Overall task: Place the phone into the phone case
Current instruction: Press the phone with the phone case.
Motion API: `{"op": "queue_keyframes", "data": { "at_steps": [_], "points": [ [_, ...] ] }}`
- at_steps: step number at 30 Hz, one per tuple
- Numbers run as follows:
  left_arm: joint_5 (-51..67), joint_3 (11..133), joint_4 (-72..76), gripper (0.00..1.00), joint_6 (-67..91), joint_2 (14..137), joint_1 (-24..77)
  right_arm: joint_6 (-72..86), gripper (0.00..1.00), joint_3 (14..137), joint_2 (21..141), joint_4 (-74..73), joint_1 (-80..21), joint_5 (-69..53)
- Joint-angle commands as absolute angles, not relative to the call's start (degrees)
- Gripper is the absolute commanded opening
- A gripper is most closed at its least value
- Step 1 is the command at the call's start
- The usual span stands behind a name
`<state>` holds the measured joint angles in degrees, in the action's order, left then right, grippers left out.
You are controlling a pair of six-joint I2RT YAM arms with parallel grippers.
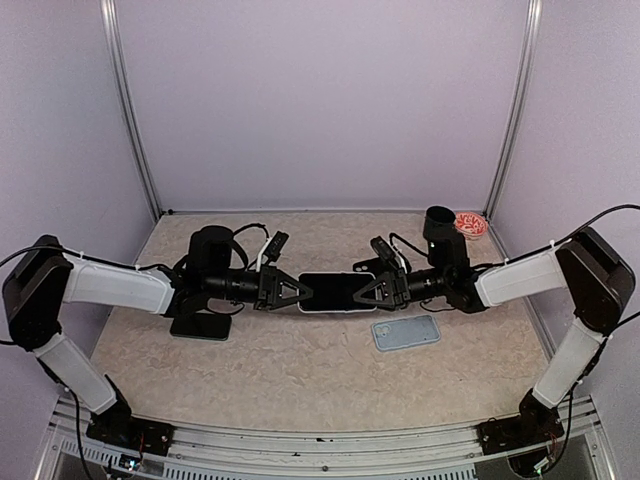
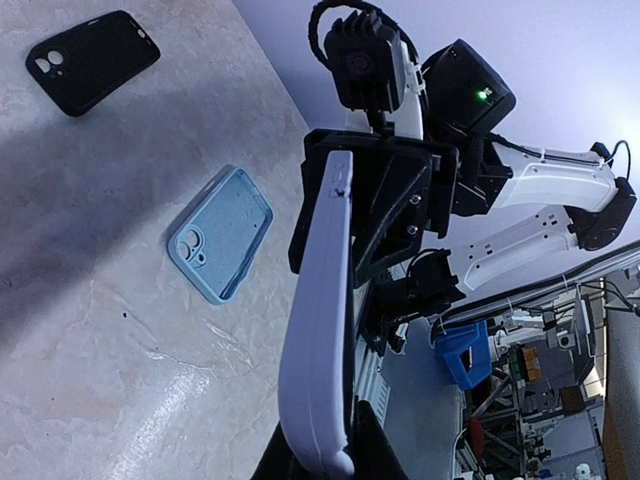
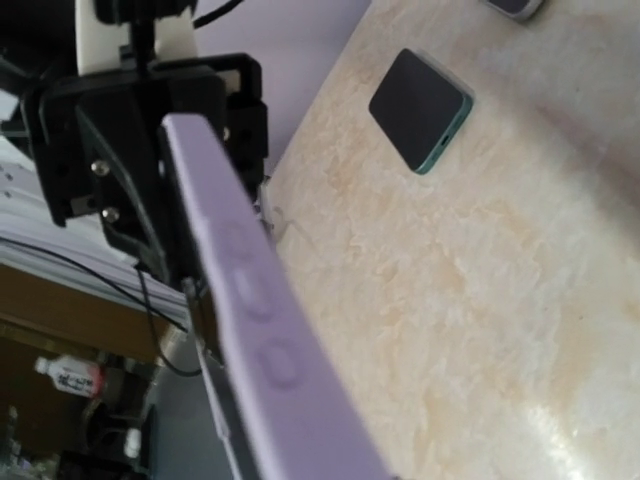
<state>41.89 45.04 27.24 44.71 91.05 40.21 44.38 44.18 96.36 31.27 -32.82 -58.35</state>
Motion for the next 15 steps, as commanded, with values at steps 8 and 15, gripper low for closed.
{"op": "queue_keyframes", "data": {
  "at_steps": [8,15],
  "points": [
    [40.4,43.3,26.0,0.09,43.2,89.3,39.2,48.3,0.00,43.2,92.0,39.5,-33.1,-62.3],
    [40.7,42.2,27.3,0.33,44.2,89.2,38.4,49.7,0.00,42.7,90.9,41.3,-33.1,-63.1]
  ]
}}
